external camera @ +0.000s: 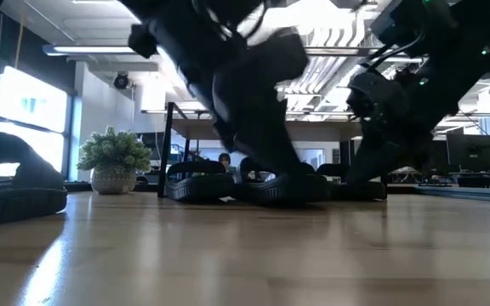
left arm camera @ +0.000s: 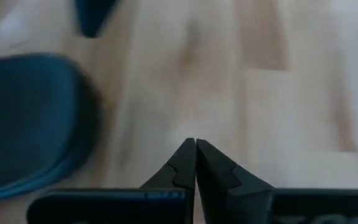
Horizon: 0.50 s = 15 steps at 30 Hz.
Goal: Pick and place slides into the shelf
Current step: Adjust the black slippers under the shelf
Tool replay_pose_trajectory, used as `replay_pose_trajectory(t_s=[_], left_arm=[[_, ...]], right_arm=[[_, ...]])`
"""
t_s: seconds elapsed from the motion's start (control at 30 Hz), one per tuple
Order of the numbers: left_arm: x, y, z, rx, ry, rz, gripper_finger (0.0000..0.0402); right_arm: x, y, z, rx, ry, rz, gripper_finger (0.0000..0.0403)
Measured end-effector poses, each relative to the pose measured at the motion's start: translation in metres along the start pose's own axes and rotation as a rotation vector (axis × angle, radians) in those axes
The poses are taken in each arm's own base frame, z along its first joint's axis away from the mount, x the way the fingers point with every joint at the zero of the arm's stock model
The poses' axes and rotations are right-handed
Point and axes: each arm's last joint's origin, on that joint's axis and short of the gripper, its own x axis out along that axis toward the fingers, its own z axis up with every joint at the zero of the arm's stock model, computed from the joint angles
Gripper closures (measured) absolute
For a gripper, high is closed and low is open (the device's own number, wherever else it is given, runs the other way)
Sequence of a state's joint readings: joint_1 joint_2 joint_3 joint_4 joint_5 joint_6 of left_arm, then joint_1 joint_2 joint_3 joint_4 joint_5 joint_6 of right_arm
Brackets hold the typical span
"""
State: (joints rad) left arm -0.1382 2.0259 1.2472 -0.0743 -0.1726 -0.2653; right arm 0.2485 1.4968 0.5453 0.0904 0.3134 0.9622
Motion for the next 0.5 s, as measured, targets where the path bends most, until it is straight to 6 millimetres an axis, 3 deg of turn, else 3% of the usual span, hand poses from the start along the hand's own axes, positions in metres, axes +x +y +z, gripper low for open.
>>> replay_pose_trajectory(t_s=[0.23,0.5], left_arm=[[0.011,0.015,0.012,-0.038,-0.044,0.054,0.0400],[0.014,0.035,0.010,-0.058,0.005,0.135,0.0401]], right_arm=[[0.021,0.011,0.004,-0.046,0.026,-0.015,0.0403],[0.042,0.026,0.016,-0.094,0.015,-0.008,0.0403]])
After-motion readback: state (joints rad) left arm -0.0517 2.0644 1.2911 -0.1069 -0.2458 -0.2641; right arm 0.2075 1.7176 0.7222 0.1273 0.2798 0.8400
